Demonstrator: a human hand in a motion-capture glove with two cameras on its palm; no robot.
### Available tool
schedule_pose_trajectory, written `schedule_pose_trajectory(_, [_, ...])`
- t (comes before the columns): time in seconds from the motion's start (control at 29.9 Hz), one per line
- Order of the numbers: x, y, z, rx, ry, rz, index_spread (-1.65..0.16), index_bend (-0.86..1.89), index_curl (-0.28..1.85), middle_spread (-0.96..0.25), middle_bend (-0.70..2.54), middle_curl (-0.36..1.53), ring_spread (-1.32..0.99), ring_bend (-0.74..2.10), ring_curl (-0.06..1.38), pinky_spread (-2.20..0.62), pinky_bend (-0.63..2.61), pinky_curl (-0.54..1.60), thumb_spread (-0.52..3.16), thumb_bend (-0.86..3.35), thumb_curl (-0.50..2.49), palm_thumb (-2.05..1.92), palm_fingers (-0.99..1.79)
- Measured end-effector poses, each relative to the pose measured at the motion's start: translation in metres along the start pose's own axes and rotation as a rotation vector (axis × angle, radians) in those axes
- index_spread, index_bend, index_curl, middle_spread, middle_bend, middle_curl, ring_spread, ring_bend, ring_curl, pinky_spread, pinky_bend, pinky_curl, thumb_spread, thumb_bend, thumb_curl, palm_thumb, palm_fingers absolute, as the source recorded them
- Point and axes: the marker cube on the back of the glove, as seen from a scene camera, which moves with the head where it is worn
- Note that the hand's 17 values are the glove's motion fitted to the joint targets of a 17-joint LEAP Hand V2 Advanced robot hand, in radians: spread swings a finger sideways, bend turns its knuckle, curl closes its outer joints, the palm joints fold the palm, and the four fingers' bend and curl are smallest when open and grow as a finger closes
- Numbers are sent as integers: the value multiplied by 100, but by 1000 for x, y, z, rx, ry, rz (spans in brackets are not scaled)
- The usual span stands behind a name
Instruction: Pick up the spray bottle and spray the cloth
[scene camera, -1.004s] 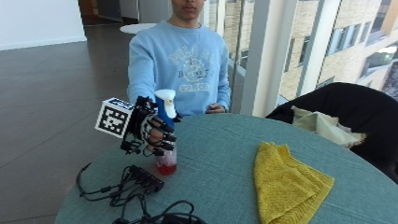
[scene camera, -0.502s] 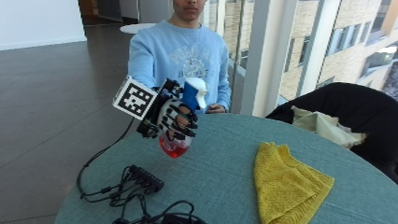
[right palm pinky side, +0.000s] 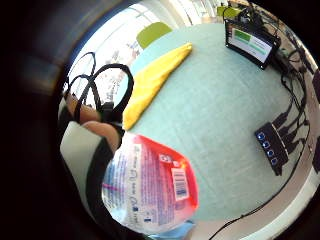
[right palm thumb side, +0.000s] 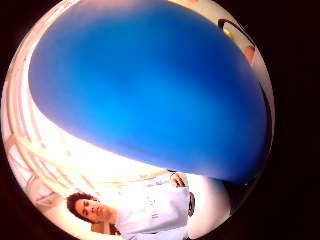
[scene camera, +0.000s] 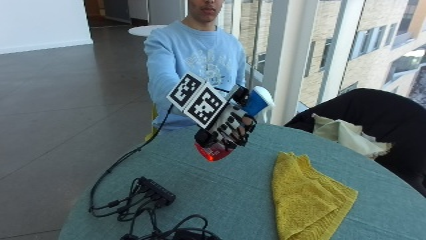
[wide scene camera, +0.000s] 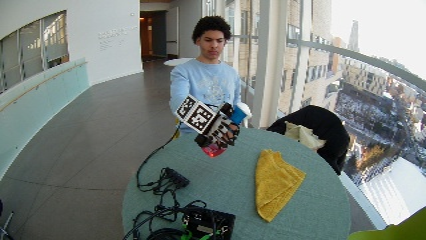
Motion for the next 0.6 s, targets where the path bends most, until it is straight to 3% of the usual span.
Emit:
schedule_pose_trajectory(0.3, [-5,-24,32,-194,26,117,-20,14,38,-7,44,48,-7,57,40,0,28,37,73,-3,59,86,122])
schedule_pose_trajectory(0.6, [-7,-29,40,-224,42,127,-20,15,39,-7,45,48,-7,58,40,1,29,37,73,-3,61,86,121])
